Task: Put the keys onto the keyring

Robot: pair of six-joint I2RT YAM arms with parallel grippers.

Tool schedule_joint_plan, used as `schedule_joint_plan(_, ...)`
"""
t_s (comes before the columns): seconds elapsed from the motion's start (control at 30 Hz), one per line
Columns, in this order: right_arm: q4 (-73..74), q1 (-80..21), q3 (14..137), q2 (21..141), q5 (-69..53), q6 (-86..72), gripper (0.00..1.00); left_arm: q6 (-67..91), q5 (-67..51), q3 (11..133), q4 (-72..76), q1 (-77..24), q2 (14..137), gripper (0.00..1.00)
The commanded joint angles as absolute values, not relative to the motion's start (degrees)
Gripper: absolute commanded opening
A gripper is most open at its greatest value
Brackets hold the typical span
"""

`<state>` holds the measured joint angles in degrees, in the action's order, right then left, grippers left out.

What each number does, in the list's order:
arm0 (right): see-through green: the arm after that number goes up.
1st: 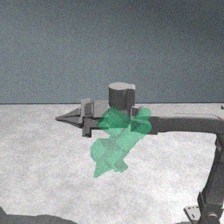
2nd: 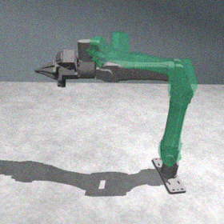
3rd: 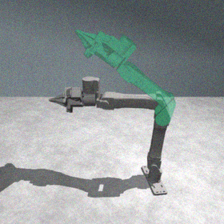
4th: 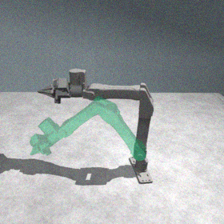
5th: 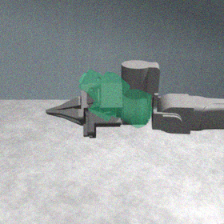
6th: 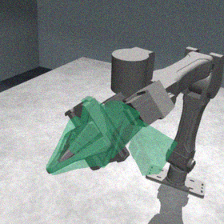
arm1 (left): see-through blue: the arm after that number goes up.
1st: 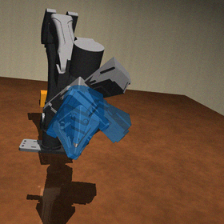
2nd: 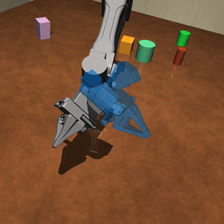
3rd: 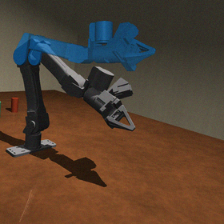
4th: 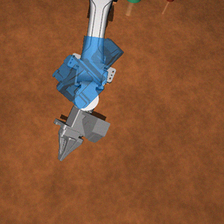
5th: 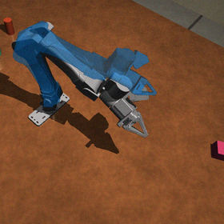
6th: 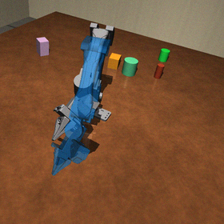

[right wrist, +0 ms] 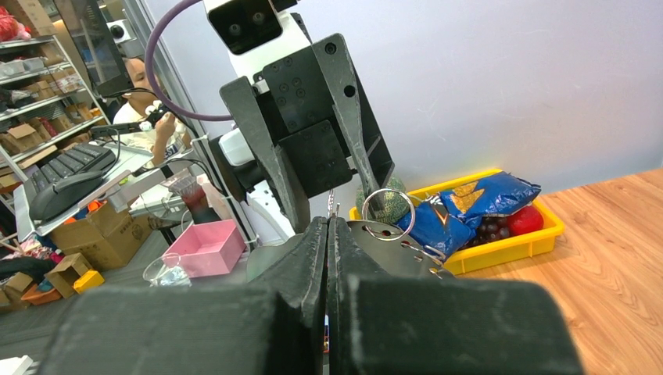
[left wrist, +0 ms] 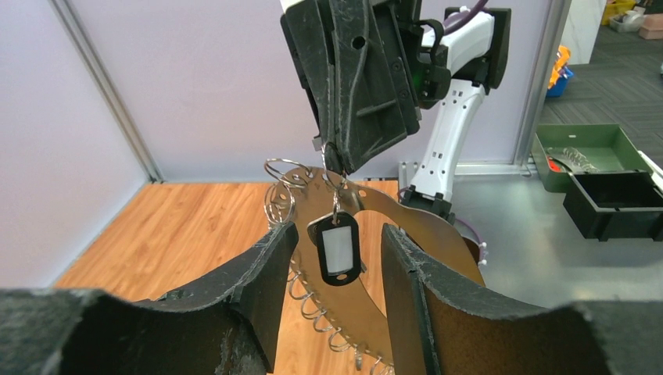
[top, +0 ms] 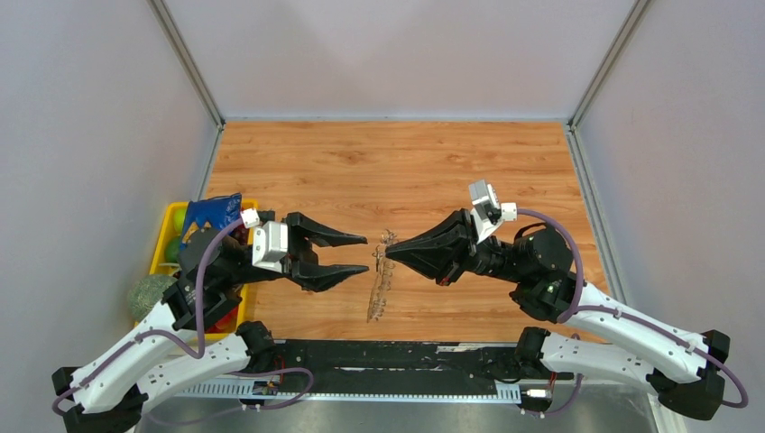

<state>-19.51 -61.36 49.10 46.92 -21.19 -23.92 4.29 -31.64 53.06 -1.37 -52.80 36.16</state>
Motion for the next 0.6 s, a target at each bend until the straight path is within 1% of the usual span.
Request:
schedule_joint_plan(0.0, -24.3, -61.9, 48.8, 45.5, -21.8, -23.5, 0.0, 6.3, -31.8, 55.3, 2.0, -52.9, 35.9, 0.56)
schedule_joint_plan(0.33, -25.2, -62.6, 49.2, 45.6, -21.8, -22.5, 0.0, 11.2, -35.8, 55.0, 6.7, -53.0, 38.6, 0.55)
schedule_joint_plan(0.43, -25.2, -62.8, 49.4, 45.8, -21.9, -22.2, 0.0, 11.6, -36.1, 54.9, 6.8, -53.0, 39.2, 0.53)
schedule_joint_plan(0.57, -25.1, -63.2, 49.9, 46.3, -21.9, -21.7, 0.0, 12.0, -36.8, 55.0, 7.1, -53.0, 39.6, 0.45)
